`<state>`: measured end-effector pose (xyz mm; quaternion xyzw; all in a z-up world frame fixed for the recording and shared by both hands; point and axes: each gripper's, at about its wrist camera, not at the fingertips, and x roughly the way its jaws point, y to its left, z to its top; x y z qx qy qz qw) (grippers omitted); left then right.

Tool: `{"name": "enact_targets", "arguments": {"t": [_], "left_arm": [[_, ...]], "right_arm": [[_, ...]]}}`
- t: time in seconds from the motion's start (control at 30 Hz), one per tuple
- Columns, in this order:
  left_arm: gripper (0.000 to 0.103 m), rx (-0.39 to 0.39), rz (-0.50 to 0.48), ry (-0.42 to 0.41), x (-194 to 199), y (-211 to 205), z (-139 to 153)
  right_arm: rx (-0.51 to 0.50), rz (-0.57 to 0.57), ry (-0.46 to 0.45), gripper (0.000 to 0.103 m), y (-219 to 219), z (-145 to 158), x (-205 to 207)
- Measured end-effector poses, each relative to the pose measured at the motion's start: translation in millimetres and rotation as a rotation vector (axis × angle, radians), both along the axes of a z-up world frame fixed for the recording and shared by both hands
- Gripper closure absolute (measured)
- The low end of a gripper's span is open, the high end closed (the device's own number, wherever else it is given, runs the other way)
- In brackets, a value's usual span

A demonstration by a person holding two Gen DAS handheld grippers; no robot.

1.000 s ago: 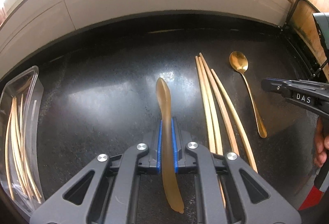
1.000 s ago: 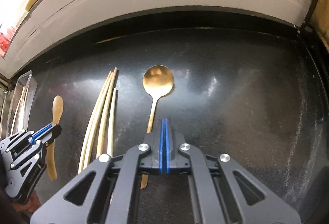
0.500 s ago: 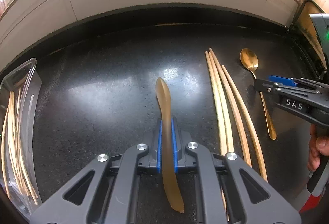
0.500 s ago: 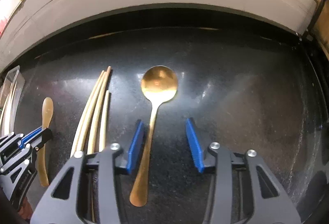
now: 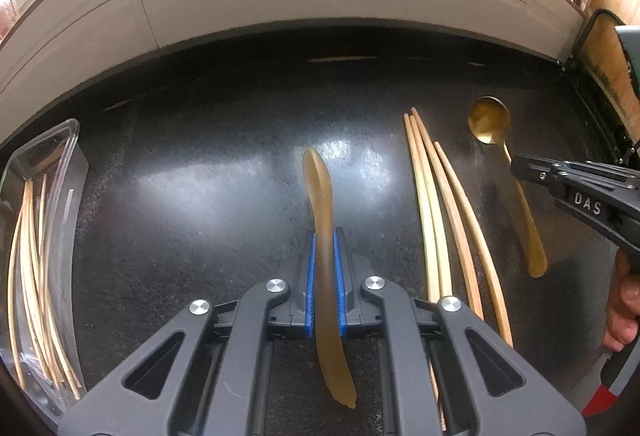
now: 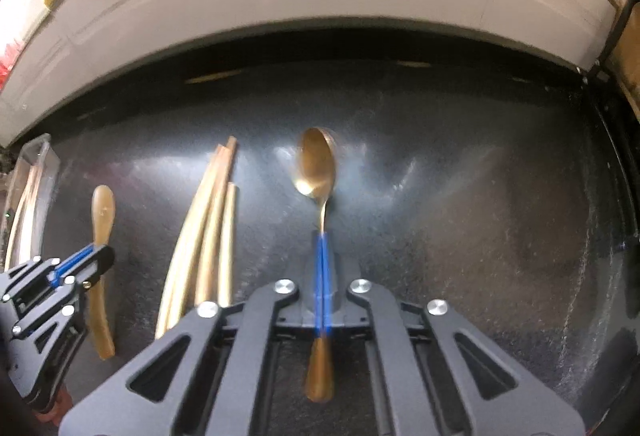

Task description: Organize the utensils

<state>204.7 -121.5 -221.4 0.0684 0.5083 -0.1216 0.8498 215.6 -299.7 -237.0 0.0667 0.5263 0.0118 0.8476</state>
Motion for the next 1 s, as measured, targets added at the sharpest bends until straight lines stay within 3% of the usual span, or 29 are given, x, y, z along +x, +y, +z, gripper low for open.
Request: {"name": "enact_targets", "arguments": {"t": [0.23,0.43,0.5,0.8,0.83,0.87,0.9,0.93,1.0], "left_arm": [[0.095,-0.001,0.007,-0.013,-7,1,6],[0.095,-0.001,0.007,-0.018,-6,2,13],[0.095,0.0,0.01,-0.015,-5,2,12],[0.095,0.006,0.007,-0.003,-1,-1,4],[0.095,0.006,0.009,0.0,-1,-1,1],[0.095,0.006,0.011,0.002,0,-1,0],[0.095,0.007,0.013,0.004,1,-1,-2],[0.095,0.008,0.014,0.005,1,0,-4],[0.095,0.009,0.014,0.009,2,0,-7]], "right_arm": [[0.021,0.008,0.023,0.102,-6,-2,-5],[0.076,-0.074,0.003,0.102,-21,-4,-6],[0.048,-0.075,-0.022,0.102,-22,0,-6],[0.034,-0.092,0.02,0.101,-23,-20,0],[0.028,-0.092,0.016,0.098,-23,-20,0],[0.034,-0.093,0.018,0.077,-23,-21,2],[0.04,-0.097,0.018,0.065,-23,-21,2],[0.035,-0.106,0.0,0.038,-24,-20,0],[0.022,-0.095,-0.027,0.035,-22,-16,-2]]}}
